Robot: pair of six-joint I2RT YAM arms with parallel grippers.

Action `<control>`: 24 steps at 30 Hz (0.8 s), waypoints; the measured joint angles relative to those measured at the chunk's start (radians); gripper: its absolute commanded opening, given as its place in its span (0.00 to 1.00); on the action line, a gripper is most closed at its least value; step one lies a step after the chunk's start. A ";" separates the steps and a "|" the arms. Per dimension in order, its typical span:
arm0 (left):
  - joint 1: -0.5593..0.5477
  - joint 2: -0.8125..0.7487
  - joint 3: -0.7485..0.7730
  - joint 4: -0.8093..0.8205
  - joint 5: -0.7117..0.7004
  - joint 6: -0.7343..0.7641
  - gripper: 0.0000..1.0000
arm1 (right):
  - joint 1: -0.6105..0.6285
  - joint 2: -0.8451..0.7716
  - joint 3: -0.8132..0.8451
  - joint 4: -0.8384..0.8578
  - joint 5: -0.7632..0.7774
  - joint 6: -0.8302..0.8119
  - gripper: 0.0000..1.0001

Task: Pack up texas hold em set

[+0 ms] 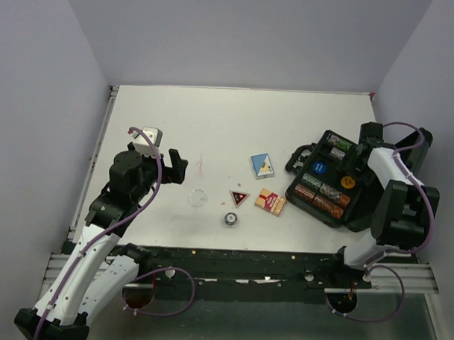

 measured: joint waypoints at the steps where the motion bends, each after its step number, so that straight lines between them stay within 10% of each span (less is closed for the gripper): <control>1: 0.000 0.001 0.000 0.000 0.000 0.000 0.99 | 0.000 -0.003 0.001 -0.002 0.000 0.000 0.72; 24: 0.000 0.006 0.000 -0.001 0.000 0.000 0.99 | 0.000 -0.032 -0.023 -0.005 0.040 0.000 0.50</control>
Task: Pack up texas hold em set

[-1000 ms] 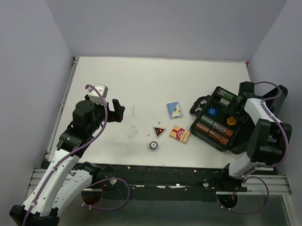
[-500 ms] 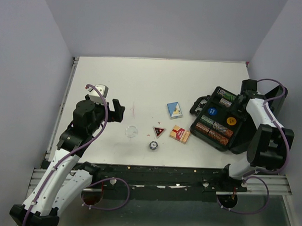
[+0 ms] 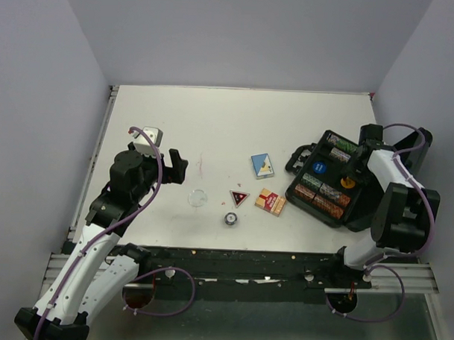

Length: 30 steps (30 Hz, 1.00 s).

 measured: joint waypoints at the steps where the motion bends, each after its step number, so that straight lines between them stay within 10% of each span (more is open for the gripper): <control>1: 0.000 0.000 0.000 0.000 0.000 0.000 0.99 | 0.000 0.003 -0.003 0.002 0.000 0.000 0.50; 30: 0.000 0.000 0.000 -0.002 0.000 0.000 0.99 | -0.023 0.034 -0.014 0.032 -0.070 -0.019 0.41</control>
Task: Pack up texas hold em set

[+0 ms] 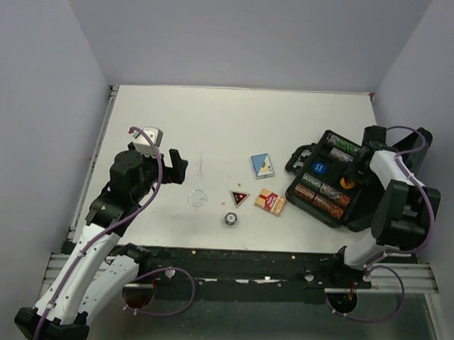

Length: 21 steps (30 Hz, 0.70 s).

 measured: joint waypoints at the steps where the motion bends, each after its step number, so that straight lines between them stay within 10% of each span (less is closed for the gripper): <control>1: 0.000 0.000 0.000 0.000 0.000 0.000 0.99 | -0.002 0.000 0.000 0.000 -0.003 0.000 0.41; 21: 0.000 0.000 0.000 -0.003 0.000 0.000 0.99 | 0.010 -0.037 0.000 0.000 0.009 0.004 0.55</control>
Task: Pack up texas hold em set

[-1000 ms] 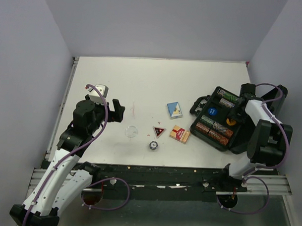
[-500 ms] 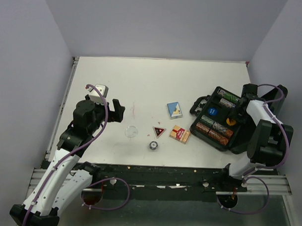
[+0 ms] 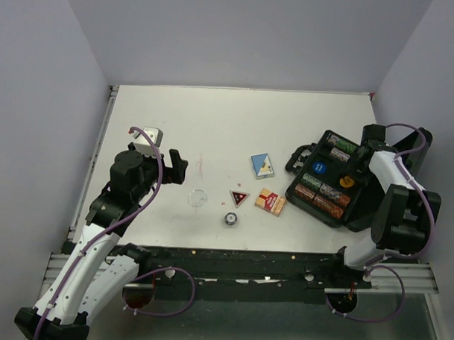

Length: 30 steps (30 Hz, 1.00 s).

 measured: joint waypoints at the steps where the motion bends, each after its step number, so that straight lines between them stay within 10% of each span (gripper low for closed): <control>1: 0.000 0.000 0.000 -0.001 0.000 0.000 0.99 | 0.000 -0.005 0.000 0.002 0.000 0.000 0.56; 10: 0.000 0.000 0.000 -0.001 0.000 0.000 0.99 | 0.000 -0.038 -0.002 0.015 0.026 -0.003 0.61; 30: 0.000 0.000 0.000 -0.001 0.000 0.000 0.99 | 0.000 -0.019 -0.051 0.069 0.000 -0.011 0.39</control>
